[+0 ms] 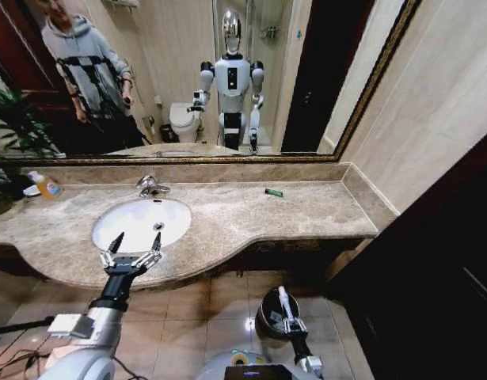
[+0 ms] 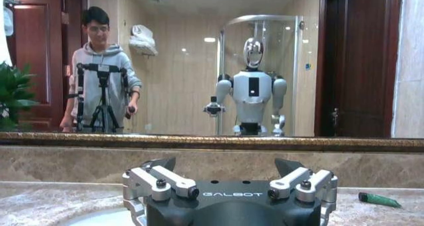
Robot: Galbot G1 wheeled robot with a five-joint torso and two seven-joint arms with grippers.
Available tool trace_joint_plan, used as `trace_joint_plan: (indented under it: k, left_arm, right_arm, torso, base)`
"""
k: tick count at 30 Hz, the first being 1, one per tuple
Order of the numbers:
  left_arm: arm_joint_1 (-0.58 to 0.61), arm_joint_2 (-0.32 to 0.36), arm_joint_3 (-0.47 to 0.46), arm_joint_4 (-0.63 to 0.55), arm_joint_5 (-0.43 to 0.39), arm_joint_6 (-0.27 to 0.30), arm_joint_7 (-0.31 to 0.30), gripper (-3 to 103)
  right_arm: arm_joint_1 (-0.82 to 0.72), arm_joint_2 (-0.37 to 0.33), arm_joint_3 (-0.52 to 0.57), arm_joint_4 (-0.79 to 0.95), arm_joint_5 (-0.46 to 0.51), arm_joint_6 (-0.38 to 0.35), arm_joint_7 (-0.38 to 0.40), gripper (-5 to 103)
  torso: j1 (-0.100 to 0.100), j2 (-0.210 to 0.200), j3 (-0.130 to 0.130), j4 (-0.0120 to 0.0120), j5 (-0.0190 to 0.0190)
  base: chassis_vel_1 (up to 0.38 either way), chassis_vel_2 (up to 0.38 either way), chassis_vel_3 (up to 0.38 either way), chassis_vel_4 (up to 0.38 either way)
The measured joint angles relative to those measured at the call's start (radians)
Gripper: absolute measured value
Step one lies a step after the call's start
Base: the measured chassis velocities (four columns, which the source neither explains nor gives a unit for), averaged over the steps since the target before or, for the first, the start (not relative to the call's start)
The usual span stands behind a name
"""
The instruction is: Pick up the trash from the sink and place it in the trash bin.
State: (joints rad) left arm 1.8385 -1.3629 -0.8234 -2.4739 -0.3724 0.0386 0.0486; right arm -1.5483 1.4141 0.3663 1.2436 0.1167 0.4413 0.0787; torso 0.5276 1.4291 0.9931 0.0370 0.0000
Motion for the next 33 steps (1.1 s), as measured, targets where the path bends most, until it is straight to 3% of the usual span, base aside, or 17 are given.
trace_joint_plan:
  k: [8, 14, 24, 31, 33]
  left_arm:
    - [0.000, 0.000, 0.000, 0.000, 0.000, 0.000, 0.000, 100]
    - [0.000, 0.000, 0.000, 0.000, 0.000, 0.000, 0.000, 100]
    - [0.000, 0.000, 0.000, 0.000, 0.000, 0.000, 0.000, 100]
    - [0.000, 0.000, 0.000, 0.000, 0.000, 0.000, 0.000, 100]
    - [0.000, 0.000, 0.000, 0.000, 0.000, 0.000, 0.000, 100]
  right_arm:
    - [0.161, 0.005, -0.004, -0.350, 0.079, -0.003, -0.081, 21]
    - [0.288, 0.007, -0.004, -0.594, -0.026, 0.095, -0.096, 21]
    - [0.456, 0.049, -0.001, -0.769, -0.034, 0.058, -0.105, 21]
    - [0.480, 0.052, -0.003, -0.774, -0.020, 0.033, -0.125, 19]
    - [0.480, 0.051, -0.002, -0.773, -0.019, 0.031, -0.128, 23]
  torso:
    - [0.000, 0.000, 0.000, -0.0003, 0.0001]
    - [0.000, 0.000, 0.000, 0.0000, 0.0001]
    - [0.000, 0.000, 0.000, 0.0000, 0.0000]
    - [0.000, 0.000, 0.000, -0.0001, 0.0000]
    - [0.000, 0.000, 0.000, -0.0002, 0.0000]
  base:
    - [0.000, 0.000, 0.000, 0.000]
    - [0.000, 0.000, 0.000, 0.000]
    - [0.000, 0.000, 0.000, 0.000]
    - [0.000, 0.000, 0.000, 0.000]
    - [0.000, 0.000, 0.000, 0.000]
